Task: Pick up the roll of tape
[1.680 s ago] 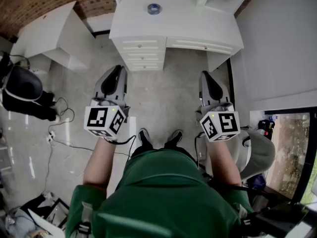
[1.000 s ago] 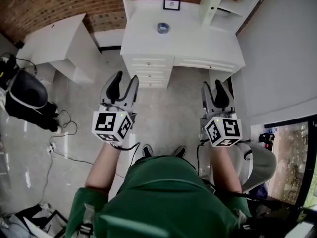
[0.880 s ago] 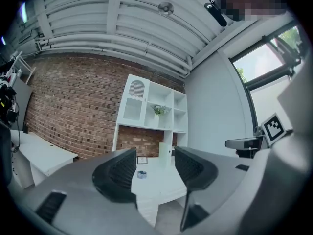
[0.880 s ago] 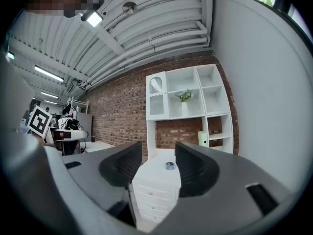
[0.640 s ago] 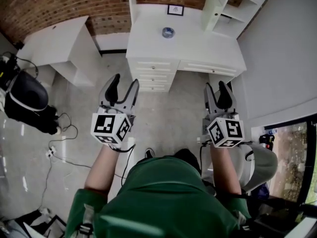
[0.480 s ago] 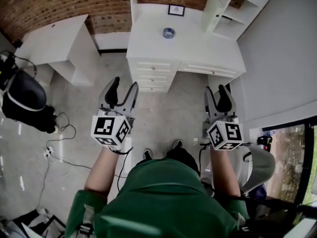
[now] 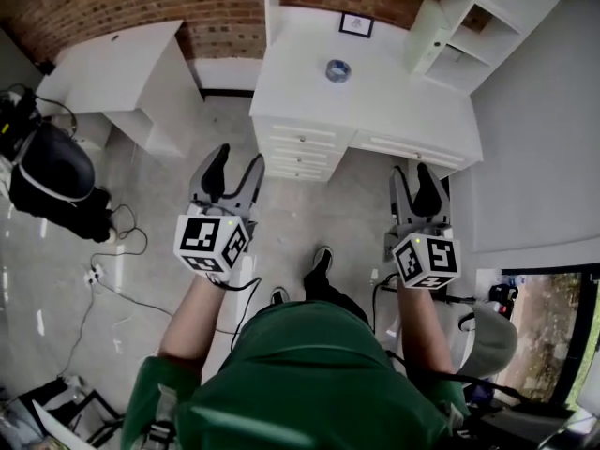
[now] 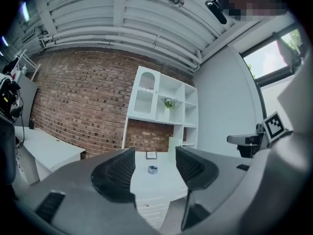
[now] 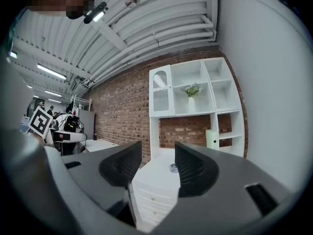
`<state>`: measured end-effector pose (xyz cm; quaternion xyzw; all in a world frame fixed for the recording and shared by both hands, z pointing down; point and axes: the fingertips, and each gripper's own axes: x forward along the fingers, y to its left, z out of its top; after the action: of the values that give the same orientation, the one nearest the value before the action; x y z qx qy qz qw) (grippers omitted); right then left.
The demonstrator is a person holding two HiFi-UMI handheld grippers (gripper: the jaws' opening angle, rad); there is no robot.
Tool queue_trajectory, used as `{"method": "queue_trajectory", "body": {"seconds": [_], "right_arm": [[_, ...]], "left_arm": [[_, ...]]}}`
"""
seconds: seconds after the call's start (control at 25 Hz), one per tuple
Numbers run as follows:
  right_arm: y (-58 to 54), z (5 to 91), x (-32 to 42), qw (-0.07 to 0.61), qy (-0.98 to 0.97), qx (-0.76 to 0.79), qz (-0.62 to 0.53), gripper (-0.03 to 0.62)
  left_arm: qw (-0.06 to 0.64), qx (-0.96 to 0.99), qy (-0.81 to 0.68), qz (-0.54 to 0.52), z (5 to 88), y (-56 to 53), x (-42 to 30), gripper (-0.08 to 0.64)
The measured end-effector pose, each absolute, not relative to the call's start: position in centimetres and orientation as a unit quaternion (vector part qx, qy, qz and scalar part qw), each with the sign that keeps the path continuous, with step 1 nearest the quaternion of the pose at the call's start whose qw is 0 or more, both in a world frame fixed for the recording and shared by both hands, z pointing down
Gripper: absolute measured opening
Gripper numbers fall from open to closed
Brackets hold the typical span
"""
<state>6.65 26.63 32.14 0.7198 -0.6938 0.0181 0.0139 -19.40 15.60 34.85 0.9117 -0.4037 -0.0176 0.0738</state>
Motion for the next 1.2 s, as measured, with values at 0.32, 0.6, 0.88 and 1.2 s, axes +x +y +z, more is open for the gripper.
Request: {"method": "queue_trajectory", "body": {"seconds": [0.32,0.6,0.88,1.2], "right_arm": [[18.8,32.9,12.3,0.004,-0.725,0.689,0.027,0.216],[14.4,31.7,16.6,-0.007,-0.747,0.665,0.023,0.216],[11.5,32.6,19.9,-0.015,-0.765,0.643,0.038,0.204],[7.1,35.2,21.0,0.001,-0.766,0.640,0.059,0.201]], "left_arm": [[0.067,0.901,-0.430,-0.005,34.4,9.5,-13.0,0.256],[0.058,0.895,-0.442,0.000,32.8,6.7,-8.1,0.256],[0.054,0.889,-0.455,0.013,33.1,5.3,-4.7,0.256],[0.078,0.883,-0.462,0.027,36.1,1.0,-4.0,0.256]]}}
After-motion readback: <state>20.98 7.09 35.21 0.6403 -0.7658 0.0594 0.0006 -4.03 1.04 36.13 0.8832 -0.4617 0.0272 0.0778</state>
